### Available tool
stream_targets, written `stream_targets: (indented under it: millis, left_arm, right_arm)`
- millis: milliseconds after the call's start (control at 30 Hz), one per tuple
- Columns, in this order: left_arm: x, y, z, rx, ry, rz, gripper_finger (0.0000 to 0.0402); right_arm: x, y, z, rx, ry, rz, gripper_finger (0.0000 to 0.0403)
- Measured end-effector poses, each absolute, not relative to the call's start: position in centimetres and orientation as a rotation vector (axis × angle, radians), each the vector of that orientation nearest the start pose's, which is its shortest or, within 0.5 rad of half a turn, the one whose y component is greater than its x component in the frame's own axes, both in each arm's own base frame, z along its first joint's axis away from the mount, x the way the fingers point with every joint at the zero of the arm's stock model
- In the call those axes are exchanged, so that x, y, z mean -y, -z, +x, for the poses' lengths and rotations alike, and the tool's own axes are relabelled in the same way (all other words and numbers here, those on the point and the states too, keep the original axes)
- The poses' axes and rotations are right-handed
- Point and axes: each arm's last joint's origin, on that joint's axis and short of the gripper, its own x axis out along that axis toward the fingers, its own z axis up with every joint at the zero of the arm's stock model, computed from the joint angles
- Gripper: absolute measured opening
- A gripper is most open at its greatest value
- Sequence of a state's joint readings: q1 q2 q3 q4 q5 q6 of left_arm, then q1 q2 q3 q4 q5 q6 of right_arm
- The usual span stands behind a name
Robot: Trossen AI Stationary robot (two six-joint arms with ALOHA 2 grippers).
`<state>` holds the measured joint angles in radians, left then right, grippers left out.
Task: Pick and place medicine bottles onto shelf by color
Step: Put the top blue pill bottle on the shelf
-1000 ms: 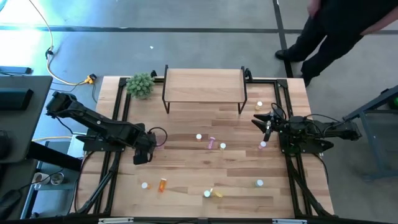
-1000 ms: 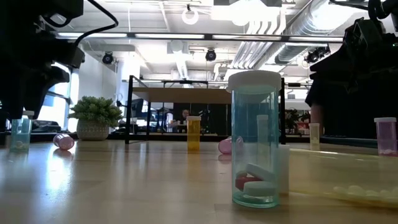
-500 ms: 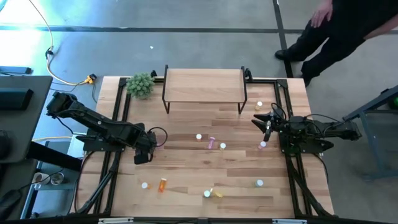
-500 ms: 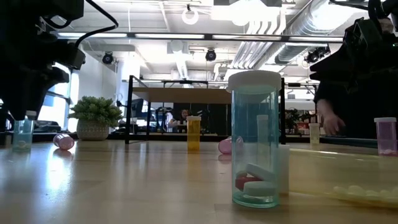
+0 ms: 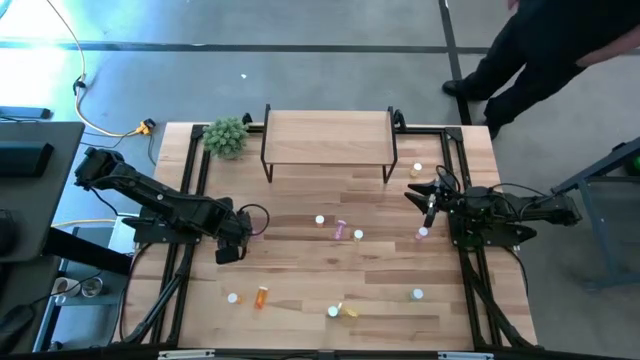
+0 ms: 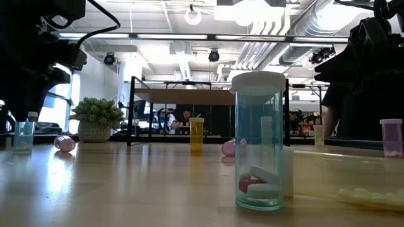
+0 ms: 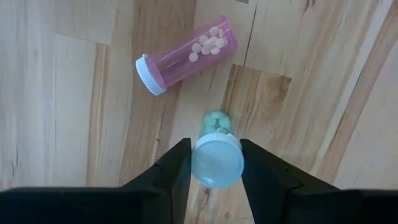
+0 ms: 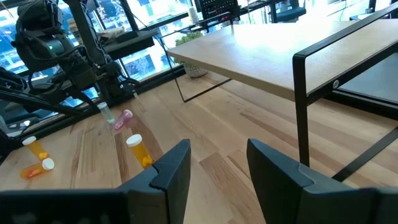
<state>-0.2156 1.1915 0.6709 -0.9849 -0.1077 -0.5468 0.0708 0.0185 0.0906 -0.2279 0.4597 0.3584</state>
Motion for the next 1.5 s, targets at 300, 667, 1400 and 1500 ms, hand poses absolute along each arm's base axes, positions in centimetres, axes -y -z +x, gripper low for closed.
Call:
stream_targets:
  millis: [300, 667, 1400, 1500]
  left_arm:
    - [2.1, -23.0, 18.6, -1.384, -0.318, -0.209, 0.0114]
    - [-4.6, -30.8, 20.2, -1.156, -0.427, -0.09, 0.0114]
    - [-17.8, -45.5, 17.5, -0.838, -0.912, -0.025, 0.0113]
    - [-19.3, -45.5, 18.7, -0.888, -0.914, -0.066, 0.0113]
  right_arm:
    - [0.7, -17.1, 8.9, -0.08, 0.411, 0.312, 0.0149]
    - [0.7, -17.1, 8.9, -0.08, 0.41, 0.312, 0.0149]
    - [0.7, -17.1, 8.9, -0.08, 0.41, 0.312, 0.0149]
    - [0.7, -17.1, 8.9, -0.08, 0.41, 0.312, 0.0149]
